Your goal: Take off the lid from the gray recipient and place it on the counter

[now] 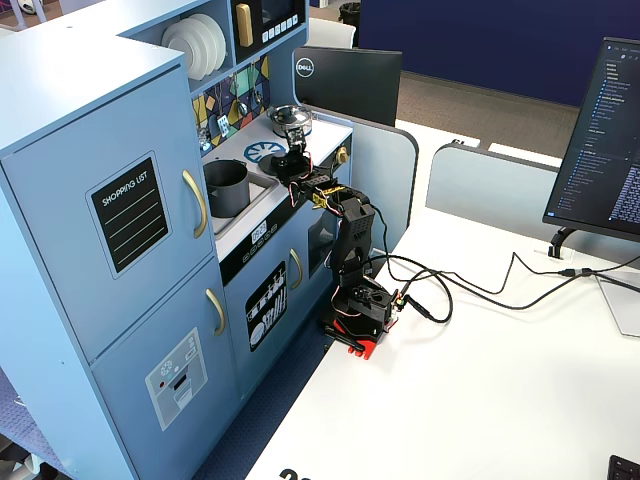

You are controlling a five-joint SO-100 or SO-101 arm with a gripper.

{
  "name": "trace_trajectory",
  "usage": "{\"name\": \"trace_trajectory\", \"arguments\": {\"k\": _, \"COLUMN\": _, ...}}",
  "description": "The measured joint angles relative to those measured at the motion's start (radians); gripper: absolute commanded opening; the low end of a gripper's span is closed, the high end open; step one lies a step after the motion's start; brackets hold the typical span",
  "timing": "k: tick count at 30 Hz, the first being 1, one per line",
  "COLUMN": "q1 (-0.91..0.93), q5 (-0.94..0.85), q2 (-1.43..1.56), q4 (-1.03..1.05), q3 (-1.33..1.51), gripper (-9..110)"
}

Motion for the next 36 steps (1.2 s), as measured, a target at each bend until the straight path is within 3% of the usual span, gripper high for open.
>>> {"name": "trace_trajectory", "arguments": {"k": 4, "q1": 0.000, "q5": -0.009, "q2": 0.000, "q4": -0.002, "q3": 0.008, "gripper": 0}}
{"name": "trace_trajectory", "arguments": {"k": 10, "q1": 0.008, "q5": -0.006, "q2": 0.000, "q4": -0.011, "q3": 0.025, "gripper": 29}}
{"name": "trace_trajectory", "arguments": {"k": 15, "q1": 0.041, "q5": -0.032, "q2": 0.000, "q4": -0.011, "q3": 0.029, "gripper": 35}}
{"name": "trace_trajectory", "arguments": {"k": 27, "q1": 0.041, "q5": -0.011, "q2": 0.115, "q4": 0.051, "q3": 0.003, "gripper": 24}}
{"name": "trace_trajectory", "arguments": {"k": 32, "q1": -0.005, "q5": 0.017, "q2": 0.356, "q4": 0.308, "q3": -0.020, "gripper": 0}}
{"name": "trace_trajectory", "arguments": {"k": 36, "q1": -0.071, "q5": 0.035, "q2": 0.598, "q4": 0.657, "q3": -0.020, "gripper": 0}}
